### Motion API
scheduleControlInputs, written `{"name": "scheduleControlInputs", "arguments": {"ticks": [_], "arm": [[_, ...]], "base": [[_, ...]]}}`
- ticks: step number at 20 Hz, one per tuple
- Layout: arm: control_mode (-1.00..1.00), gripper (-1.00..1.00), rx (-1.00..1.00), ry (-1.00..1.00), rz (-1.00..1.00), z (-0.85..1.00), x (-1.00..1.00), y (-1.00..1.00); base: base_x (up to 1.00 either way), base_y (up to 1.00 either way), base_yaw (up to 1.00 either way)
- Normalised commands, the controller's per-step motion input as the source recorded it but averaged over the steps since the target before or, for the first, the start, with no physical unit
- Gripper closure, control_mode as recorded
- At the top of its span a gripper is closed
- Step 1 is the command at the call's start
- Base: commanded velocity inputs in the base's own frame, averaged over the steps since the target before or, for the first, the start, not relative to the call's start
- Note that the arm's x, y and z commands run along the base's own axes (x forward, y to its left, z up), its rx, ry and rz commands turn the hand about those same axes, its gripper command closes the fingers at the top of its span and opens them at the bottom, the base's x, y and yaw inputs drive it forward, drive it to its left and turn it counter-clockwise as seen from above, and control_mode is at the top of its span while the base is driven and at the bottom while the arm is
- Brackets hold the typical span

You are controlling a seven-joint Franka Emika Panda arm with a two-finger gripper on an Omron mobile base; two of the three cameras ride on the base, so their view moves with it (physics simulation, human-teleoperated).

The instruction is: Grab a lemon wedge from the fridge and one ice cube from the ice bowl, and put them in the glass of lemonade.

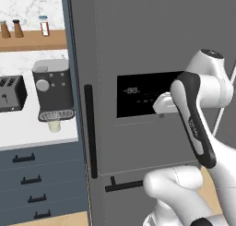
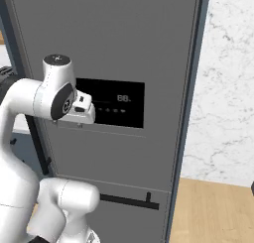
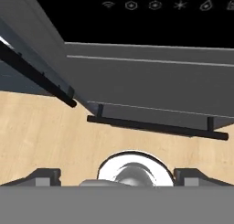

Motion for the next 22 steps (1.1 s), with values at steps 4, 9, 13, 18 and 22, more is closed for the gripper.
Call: {"name": "scheduleControlInputs", "arguments": {"ticks": [4, 9, 13, 18, 22], "arm": [[-1.00, -1.00, 0.03, 0.00, 0.00, -0.16, -0.30, 0.00], [1.00, -1.00, 0.00, 0.00, 0.00, 0.00, 0.00, 0.00], [1.00, -1.00, 0.00, 0.00, 0.00, 0.00, 0.00, 0.00], [1.00, -1.00, 0.00, 0.00, 0.00, 0.00, 0.00, 0.00], [1.00, -1.00, 0.00, 0.00, 0.00, 0.00, 0.00, 0.00]], "base": [[0.00, 0.00, 0.00], [-0.10, 0.52, -0.08], [-0.44, 1.00, 0.01], [0.05, 1.00, 0.00], [0.61, 1.00, 0.00]]}}
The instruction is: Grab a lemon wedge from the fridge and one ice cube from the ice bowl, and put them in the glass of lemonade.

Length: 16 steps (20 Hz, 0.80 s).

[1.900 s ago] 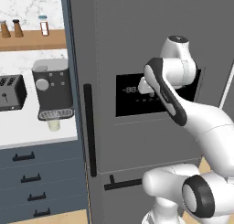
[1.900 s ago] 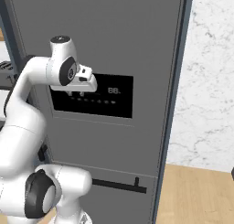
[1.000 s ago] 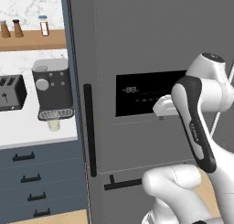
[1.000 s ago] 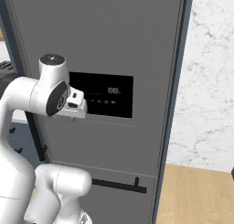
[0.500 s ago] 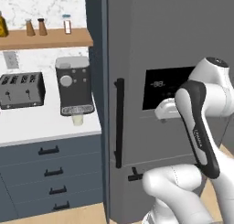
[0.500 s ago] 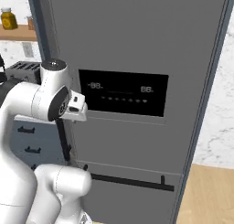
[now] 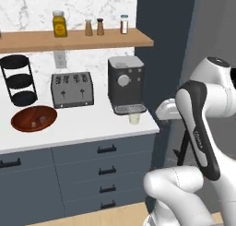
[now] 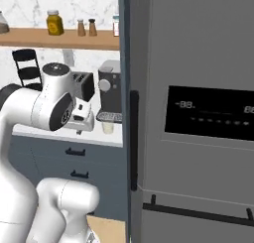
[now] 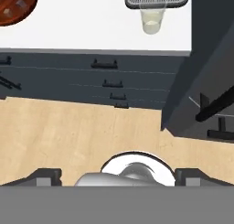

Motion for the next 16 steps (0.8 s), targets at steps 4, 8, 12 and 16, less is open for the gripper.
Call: {"name": "scheduleControlInputs", "arguments": {"ticks": [4, 8, 12, 16], "arm": [[1.00, -1.00, 0.00, 0.00, 0.00, 0.00, 0.00, 0.00], [1.00, -1.00, 0.00, 0.00, 0.00, 0.00, 0.00, 0.00], [1.00, -1.00, 0.00, 0.00, 0.00, 0.00, 0.00, 0.00], [1.00, -1.00, 0.00, 0.00, 0.00, 0.00, 0.00, 0.00]], "base": [[0.80, 0.67, -0.03], [0.72, 0.73, -0.01], [0.29, 0.95, 0.00], [0.25, 0.96, -0.01]]}}
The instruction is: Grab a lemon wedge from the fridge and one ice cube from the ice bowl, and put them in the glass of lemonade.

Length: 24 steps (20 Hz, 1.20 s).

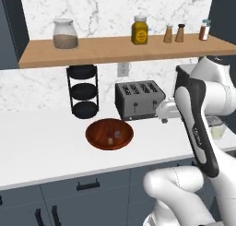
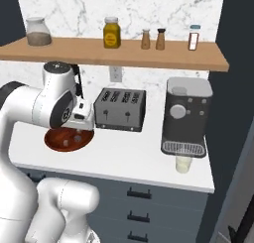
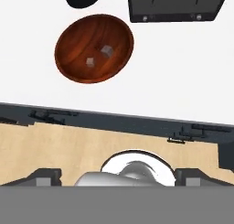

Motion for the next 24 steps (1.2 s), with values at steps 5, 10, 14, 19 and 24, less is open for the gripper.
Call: {"name": "scheduleControlInputs", "arguments": {"ticks": [5, 10, 14, 19, 24], "arm": [[-1.00, -1.00, 0.00, 0.03, 0.00, 0.00, 0.20, 0.00], [-1.00, -1.00, 0.00, 0.13, -0.05, -0.14, 0.67, 0.06], [-1.00, -1.00, -0.04, 0.10, -0.18, -0.44, 0.38, 0.49], [-1.00, -1.00, -0.04, 0.01, 0.00, -0.60, 0.67, 0.56], [-1.00, -1.00, 0.05, 0.00, 0.24, -0.62, 0.46, 0.17]], "base": [[0.60, 0.26, -0.01], [0.00, 0.00, 0.00], [0.00, 0.00, 0.00], [0.00, 0.00, 0.00], [0.00, 0.00, 0.00]]}}
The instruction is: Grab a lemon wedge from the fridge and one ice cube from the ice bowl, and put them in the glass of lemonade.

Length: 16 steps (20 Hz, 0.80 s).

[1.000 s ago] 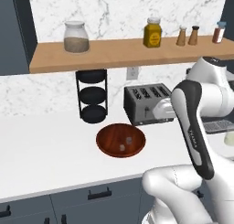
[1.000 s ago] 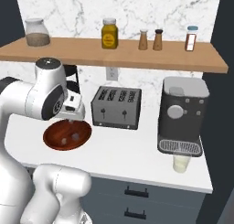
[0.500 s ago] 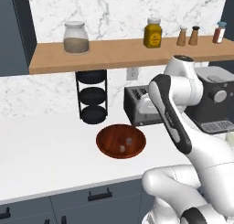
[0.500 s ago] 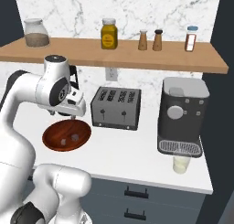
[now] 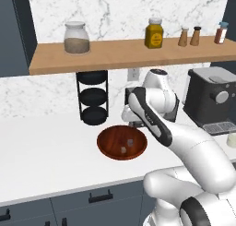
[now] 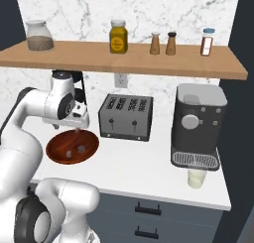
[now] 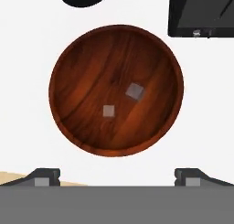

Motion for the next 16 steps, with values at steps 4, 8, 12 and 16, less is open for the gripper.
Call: {"name": "scheduleControlInputs", "arguments": {"ticks": [4, 8, 12, 16], "arm": [[-1.00, -1.00, -0.04, 0.09, 0.14, -0.46, 0.05, 0.30], [-1.00, -1.00, -0.15, 0.35, 0.01, -0.40, 0.24, 0.32], [-1.00, -1.00, -0.02, 0.05, 0.00, -0.22, 0.00, 0.04], [-1.00, -1.00, 0.00, 0.03, 0.00, -0.28, 0.00, 0.00]], "base": [[0.00, 0.00, 0.00], [0.00, 0.00, 0.00], [0.00, 0.00, 0.00], [0.00, 0.00, 0.00]]}}
